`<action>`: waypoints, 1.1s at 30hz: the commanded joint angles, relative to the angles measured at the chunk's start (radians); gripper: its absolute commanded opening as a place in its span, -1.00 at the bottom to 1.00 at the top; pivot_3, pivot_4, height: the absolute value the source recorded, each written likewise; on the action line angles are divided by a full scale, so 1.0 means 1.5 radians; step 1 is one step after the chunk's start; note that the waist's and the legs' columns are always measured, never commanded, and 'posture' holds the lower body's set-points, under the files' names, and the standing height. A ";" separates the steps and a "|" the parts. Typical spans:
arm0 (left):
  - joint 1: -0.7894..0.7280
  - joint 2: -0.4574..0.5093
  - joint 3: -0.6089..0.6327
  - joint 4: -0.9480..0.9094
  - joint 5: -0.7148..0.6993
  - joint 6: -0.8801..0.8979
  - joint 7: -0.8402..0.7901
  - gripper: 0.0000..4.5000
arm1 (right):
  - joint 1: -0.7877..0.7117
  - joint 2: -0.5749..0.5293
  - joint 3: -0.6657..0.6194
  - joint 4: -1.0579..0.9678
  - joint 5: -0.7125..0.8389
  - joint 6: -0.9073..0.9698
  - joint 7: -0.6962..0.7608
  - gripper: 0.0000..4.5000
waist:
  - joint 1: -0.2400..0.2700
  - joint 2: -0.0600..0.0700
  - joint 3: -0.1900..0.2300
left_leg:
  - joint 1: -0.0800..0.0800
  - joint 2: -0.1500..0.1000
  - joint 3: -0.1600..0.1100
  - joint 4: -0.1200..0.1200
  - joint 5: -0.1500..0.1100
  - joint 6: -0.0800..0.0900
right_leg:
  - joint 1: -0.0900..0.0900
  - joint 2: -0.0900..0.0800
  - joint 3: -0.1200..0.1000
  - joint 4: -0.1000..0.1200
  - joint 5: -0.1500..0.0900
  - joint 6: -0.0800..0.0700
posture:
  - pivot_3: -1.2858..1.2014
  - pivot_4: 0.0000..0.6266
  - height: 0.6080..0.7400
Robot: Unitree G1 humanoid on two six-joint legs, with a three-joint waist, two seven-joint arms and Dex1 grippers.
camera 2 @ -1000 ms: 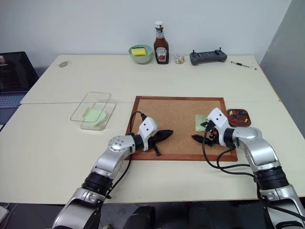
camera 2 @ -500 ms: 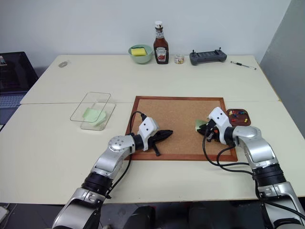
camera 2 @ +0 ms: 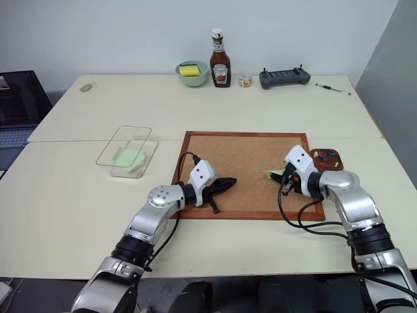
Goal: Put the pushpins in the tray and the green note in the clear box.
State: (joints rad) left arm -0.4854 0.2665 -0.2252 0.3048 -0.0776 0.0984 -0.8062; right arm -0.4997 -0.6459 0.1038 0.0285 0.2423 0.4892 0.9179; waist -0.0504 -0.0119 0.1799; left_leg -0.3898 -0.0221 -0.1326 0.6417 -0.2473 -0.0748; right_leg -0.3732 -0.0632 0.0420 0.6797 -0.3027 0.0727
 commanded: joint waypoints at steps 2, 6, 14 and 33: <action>0.017 0.005 -0.003 0.011 0.003 0.013 -0.003 -1.00 | -0.020 -0.021 -0.027 -0.058 0.024 0.011 0.017 -1.00 | 0.000 0.000 0.000 | 0.000 0.000 0.000 0.000 0.000 0.000 | 0.000 0.000 0.000 0.000 0.000 0.000 | 0.03 -0.52 1.00; 0.016 0.001 -0.002 0.006 -0.008 0.026 -0.011 -1.00 | -0.022 -0.036 -0.018 -0.077 0.018 0.010 0.032 -1.00 | 0.000 0.000 0.000 | 0.000 0.000 0.000 0.000 0.000 0.000 | 0.000 0.000 0.000 0.000 0.000 0.000 | 0.03 -0.52 1.00; 0.002 0.002 0.050 -0.087 -0.101 0.088 -0.042 -0.63 | -0.027 -0.040 0.005 -0.079 -0.007 -0.016 0.036 -1.00 | 0.000 -0.001 0.001 | -0.001 0.000 0.000 0.000 0.000 0.000 | -0.001 0.000 0.000 0.000 0.000 0.000 | 0.03 -0.52 1.00; -0.113 -0.039 0.052 -0.088 -0.145 0.105 -0.068 0.37 | -0.046 -0.039 0.047 -0.119 -0.043 -0.053 0.059 -1.00 | 0.002 -0.002 0.001 | -0.003 0.000 0.000 0.001 0.000 0.000 | -0.002 0.000 -0.001 0.000 0.000 0.000 | 0.03 -0.52 1.00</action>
State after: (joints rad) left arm -0.6245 0.2212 -0.1338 0.1719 -0.2990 0.2900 -0.8984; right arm -0.5414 -0.7010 0.1808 -0.1067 0.1779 0.4196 1.0016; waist -0.0474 -0.0144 0.1815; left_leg -0.3948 -0.0223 -0.1334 0.6426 -0.2471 -0.0751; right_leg -0.3768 -0.0634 0.0409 0.6791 -0.3027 0.0727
